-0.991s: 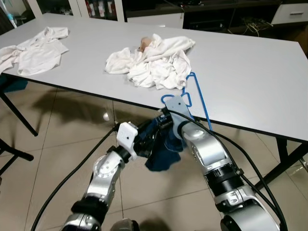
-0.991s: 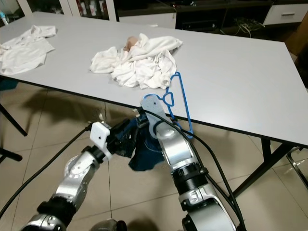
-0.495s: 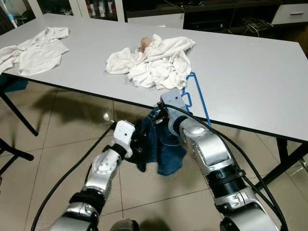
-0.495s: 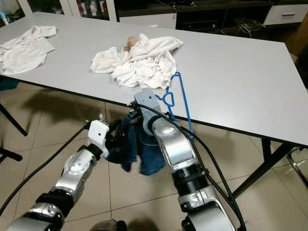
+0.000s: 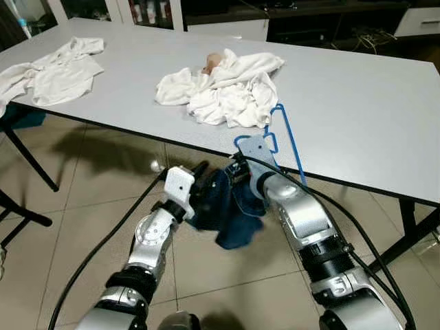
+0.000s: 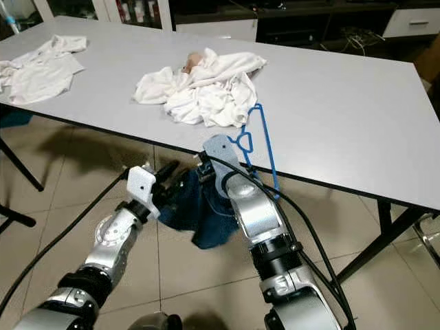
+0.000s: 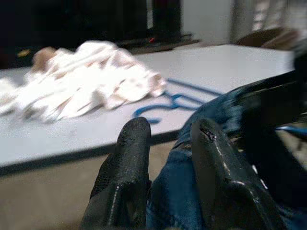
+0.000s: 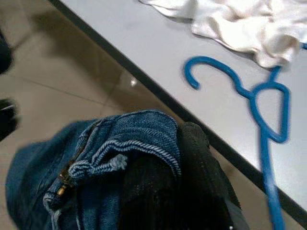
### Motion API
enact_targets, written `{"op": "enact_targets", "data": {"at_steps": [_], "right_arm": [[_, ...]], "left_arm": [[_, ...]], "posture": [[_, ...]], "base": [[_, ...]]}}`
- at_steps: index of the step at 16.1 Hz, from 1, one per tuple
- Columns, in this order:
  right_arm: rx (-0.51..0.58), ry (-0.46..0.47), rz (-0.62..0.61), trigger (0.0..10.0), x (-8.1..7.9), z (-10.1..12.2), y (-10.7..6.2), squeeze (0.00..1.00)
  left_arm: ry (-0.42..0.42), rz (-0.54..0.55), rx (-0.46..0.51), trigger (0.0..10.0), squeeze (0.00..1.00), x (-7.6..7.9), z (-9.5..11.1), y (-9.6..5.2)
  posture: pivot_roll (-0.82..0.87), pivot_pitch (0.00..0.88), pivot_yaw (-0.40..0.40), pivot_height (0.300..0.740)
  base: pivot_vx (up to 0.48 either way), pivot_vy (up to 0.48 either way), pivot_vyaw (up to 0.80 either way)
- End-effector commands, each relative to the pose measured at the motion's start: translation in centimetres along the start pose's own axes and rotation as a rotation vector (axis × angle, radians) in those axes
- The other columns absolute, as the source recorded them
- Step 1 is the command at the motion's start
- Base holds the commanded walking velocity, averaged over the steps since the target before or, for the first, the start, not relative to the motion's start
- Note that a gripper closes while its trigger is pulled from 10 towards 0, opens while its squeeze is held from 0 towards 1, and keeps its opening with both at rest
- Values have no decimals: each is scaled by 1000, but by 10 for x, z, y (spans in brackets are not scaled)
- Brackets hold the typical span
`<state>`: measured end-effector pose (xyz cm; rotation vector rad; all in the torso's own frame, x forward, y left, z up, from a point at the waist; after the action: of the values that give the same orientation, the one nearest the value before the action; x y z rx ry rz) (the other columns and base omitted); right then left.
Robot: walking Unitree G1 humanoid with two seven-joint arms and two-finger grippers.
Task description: Hang hanger
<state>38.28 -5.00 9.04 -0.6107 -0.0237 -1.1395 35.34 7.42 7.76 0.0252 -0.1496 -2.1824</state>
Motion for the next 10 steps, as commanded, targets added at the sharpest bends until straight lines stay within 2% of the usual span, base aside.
{"op": "enact_targets", "data": {"at_steps": [1,2,6,7,10], "right_arm": [[36,-16,-47,10000,11,14,-1,0],[17,-18,-66,10000,13,9,2,0],[29,-16,-52,10000,8,14,3,0],[27,-22,-55,10000,6,14,5,0],[79,0,-6,10000,-4,28,2,0]], "left_arm": [[9,-33,8,10000,86,5,1,-1],[3,-92,1,10000,247,15,-1,-2],[-46,-198,-33,10000,200,30,-7,-1],[-66,-258,-49,10000,196,40,-8,0],[-59,-244,-119,10000,161,38,-21,-1]], "posture": [[-10,0,67,740],[-7,0,67,740],[-6,0,68,740],[-5,0,71,740],[-11,0,78,740]], "base": [[0,0,0],[0,0,0],[0,0,0],[0,0,0],[0,0,0]]}}
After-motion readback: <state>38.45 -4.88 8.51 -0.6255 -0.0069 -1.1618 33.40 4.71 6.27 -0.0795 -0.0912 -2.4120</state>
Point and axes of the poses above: a point about 5 cm out from each wrist's last joint towards the gripper, its own y axis pointing out of the wrist towards the gripper, its own z axis along the axis of the wrist's last joint, x = y × z, the point moved 6 cm from there along y, pointing out of the wrist towards the gripper, and after that the axes turned 8 degrees about -y, right-handed, at the moved point
